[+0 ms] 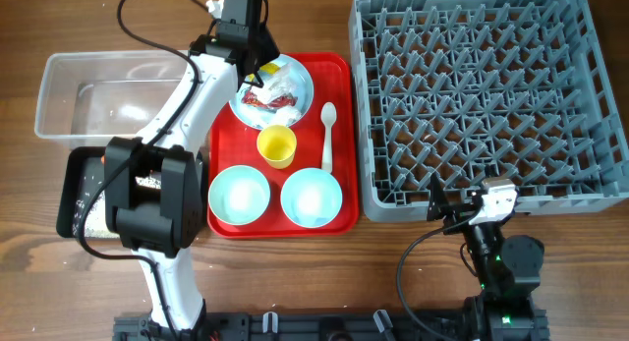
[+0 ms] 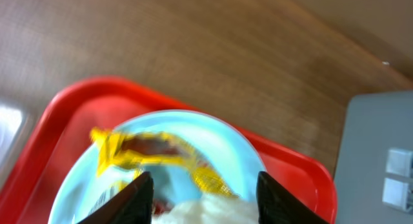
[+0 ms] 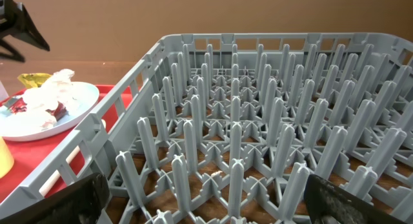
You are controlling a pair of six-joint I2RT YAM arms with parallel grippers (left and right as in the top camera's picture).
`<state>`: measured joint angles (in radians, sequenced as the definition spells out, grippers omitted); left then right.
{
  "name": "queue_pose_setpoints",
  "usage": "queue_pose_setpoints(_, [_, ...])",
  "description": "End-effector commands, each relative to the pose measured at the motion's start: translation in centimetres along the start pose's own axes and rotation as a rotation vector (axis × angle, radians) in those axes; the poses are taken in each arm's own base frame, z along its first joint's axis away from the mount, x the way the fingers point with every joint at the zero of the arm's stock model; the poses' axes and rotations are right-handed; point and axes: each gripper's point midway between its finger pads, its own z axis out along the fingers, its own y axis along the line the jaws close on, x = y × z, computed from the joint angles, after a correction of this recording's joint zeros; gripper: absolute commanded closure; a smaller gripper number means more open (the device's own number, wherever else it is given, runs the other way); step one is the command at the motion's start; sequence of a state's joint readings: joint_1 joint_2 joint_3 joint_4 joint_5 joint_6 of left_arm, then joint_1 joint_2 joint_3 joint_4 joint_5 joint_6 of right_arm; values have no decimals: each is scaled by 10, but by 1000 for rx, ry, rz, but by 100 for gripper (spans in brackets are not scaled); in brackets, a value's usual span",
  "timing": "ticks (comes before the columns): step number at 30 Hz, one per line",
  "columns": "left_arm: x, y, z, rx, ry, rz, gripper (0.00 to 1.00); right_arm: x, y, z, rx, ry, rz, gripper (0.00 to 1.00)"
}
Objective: Sort waste into correct bins and load items into the dishwasher rack
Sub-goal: 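Grasp the yellow snack wrapper with the left gripper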
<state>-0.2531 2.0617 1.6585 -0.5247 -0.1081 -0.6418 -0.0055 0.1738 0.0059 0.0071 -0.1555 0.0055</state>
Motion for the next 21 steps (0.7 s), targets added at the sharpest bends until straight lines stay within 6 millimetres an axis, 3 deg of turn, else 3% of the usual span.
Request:
queue_pose_setpoints(1, [0,14,0,-69,-15,-299,45,-1,-2,0,10,-5,-6,0])
queue_pose_setpoints(6, [1,19,1,-92,-29,-430,45,-1,-2,0,10,-5,-6,0])
queue_pose_setpoints(14, [18,32,32,-153,-11,-427,50,-1,-2,0,10,-5,-5,0])
queue_pose_setpoints(21, [14,35,35,-163,-41,-424,61,-1,-2,0,10,-5,-6,0])
